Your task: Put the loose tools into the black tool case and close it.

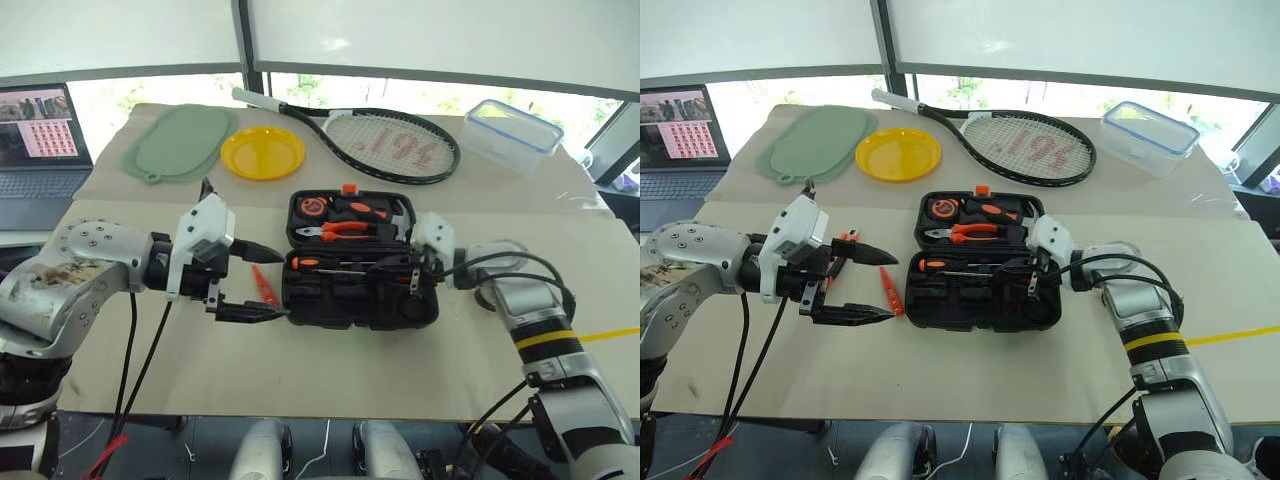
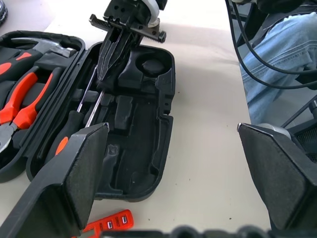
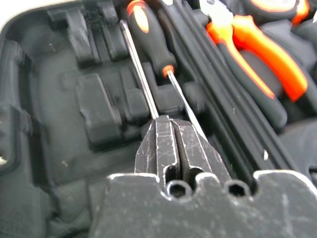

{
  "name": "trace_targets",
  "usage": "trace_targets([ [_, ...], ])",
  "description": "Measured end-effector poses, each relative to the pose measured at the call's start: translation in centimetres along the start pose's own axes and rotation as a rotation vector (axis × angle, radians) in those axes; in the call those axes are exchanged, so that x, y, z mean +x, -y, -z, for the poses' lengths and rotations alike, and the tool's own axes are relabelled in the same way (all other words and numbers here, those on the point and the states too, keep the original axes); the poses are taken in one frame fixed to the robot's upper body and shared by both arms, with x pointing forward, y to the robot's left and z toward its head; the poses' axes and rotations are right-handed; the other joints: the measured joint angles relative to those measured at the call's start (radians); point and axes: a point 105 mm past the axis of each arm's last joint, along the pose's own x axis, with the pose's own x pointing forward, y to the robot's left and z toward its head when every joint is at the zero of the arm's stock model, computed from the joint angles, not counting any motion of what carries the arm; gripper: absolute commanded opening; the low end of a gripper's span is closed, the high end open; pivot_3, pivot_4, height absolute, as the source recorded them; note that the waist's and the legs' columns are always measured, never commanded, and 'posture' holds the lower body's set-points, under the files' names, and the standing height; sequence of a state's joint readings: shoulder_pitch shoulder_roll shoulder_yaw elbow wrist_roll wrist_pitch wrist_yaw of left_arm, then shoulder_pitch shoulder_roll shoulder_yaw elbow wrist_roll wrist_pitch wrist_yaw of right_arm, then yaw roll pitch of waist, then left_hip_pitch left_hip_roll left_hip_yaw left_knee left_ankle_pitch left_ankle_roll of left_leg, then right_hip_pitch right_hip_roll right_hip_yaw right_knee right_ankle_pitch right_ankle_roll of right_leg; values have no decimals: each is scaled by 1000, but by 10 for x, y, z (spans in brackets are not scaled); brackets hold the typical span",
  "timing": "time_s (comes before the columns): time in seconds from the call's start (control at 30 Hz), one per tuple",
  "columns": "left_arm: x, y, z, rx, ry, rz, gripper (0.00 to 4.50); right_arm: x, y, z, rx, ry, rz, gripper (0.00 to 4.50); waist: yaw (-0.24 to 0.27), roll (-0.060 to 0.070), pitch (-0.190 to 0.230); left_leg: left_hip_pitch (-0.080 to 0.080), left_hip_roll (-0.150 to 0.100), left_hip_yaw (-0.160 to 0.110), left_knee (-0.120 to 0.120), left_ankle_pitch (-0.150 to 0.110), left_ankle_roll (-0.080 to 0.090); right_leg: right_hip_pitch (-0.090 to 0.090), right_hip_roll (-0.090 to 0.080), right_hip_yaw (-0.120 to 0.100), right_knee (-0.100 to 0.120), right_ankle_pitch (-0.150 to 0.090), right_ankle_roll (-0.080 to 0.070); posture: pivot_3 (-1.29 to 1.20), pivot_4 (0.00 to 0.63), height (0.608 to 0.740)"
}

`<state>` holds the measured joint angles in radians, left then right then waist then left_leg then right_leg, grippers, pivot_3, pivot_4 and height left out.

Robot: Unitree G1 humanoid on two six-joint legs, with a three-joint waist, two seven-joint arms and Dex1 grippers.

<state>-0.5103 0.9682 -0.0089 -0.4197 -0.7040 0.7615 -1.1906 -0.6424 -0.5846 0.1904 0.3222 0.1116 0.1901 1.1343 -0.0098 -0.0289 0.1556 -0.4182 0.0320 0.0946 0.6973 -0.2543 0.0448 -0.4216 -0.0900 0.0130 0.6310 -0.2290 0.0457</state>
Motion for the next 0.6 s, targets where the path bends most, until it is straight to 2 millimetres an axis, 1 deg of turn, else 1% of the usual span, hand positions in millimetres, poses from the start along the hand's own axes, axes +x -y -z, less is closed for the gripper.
trace_targets([
  [0.13, 2, 0, 2, 1, -4, 1, 4500, 2, -3, -1, -54, -43, -12, 22, 0, 0, 0, 0, 0, 0, 0, 0, 0, 0, 0, 0, 0, 0, 0, 0, 150, 738],
  [0.27, 3, -1, 2, 7, -2, -3, 4500, 1, -6, -2, -158, -92, -29, 22, 1, 0, 0, 1, 0, 0, -1, 0, 0, 1, 0, 0, 0, 0, 0, 0, 150, 738],
  [0.4, 3, -2, 1, 14, -1, -10, 4500, 1, -7, -3, -180, -101, -36, 22, 0, 0, 0, 2, 0, 0, -1, 0, 0, 2, 0, 0, 0, 0, 0, 0, 150, 738],
  [0.5, 2, -4, 7, -6, -7, -47, 4500, 1, -6, -11, -109, -48, -40, 22, -2, 0, 0, 2, 0, 1, -1, 0, 0, 0, 0, 1, 0, 0, 0, 0, 150, 738],
  [0.53, 0, -7, 11, -26, -11, -81, 4500, 0, -5, -16, -67, -14, -43, 22, -3, 0, 0, 2, 0, 1, -2, 0, 0, 0, 0, 1, 0, 0, 0, 0, 150, 738],
  [0.6, -5, -14, 22, -73, -32, -175, 4500, -9, 0, -34, -29, 53, -33, 22, -3, 2, 2, 1, 1, 1, -2, 0, 0, -1, 0, 2, 1, 0, 0, 0, 150, 738],
])
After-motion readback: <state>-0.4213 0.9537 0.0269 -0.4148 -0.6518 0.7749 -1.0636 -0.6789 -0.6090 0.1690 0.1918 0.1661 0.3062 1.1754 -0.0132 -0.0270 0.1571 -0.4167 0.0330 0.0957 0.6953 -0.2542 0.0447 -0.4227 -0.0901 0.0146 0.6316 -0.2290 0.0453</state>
